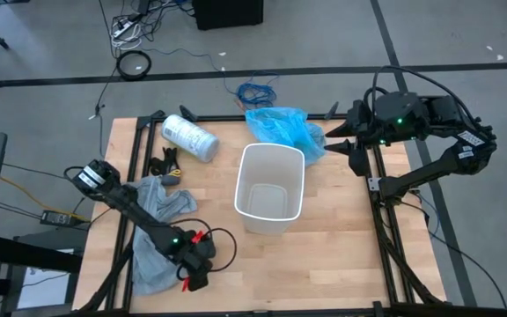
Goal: Place trash/remove bag and relplace
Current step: Put the gray trash bag into the trash bin
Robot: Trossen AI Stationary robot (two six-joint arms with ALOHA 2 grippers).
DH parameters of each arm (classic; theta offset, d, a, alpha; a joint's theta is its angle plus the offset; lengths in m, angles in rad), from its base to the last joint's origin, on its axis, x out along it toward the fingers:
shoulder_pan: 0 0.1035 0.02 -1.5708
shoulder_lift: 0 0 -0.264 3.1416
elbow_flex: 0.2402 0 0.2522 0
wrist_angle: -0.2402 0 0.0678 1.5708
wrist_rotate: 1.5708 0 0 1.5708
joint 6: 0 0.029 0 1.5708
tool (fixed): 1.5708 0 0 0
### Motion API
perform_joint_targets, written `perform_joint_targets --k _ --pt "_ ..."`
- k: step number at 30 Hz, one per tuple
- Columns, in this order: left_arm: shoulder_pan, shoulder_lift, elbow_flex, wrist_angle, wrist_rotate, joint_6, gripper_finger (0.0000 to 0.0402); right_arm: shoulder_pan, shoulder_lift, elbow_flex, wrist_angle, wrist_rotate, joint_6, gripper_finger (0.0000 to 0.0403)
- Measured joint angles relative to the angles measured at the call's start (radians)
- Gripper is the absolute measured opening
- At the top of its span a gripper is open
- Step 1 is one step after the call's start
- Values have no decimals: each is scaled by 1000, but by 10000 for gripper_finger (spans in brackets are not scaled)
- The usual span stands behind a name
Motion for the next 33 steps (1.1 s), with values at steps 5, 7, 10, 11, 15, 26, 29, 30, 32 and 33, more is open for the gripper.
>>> perform_joint_targets --k 5,7,10,11,15,26,29,30,32,33 --pt "20 0 9 -36 -26 21 10 0 3 0 -36 73 1 152" --pt "35 0 9 -31 -40 18 5 0 4 0 -38 79 1 151" --pt "62 2 36 -68 -48 28 4 0 5 0 -38 79 1 151" --pt "72 3 57 -89 -52 44 3 0 5 0 -38 79 1 151" --pt "134 3 174 -197 -109 161 2 0 5 0 -38 81 1 150" --pt "218 1 471 -556 -182 392 17 0 6 0 -71 60 68 155" --pt "171 1 449 -580 -177 378 36 1 6 0 -100 58 89 158" --pt "151 1 438 -565 -177 361 43 1 6 0 -115 56 95 160" --pt "103 1 421 -562 -172 324 57 1 6 0 -143 40 98 162" --pt "76 1 413 -567 -167 308 64 1 6 0 -148 36 98 163"
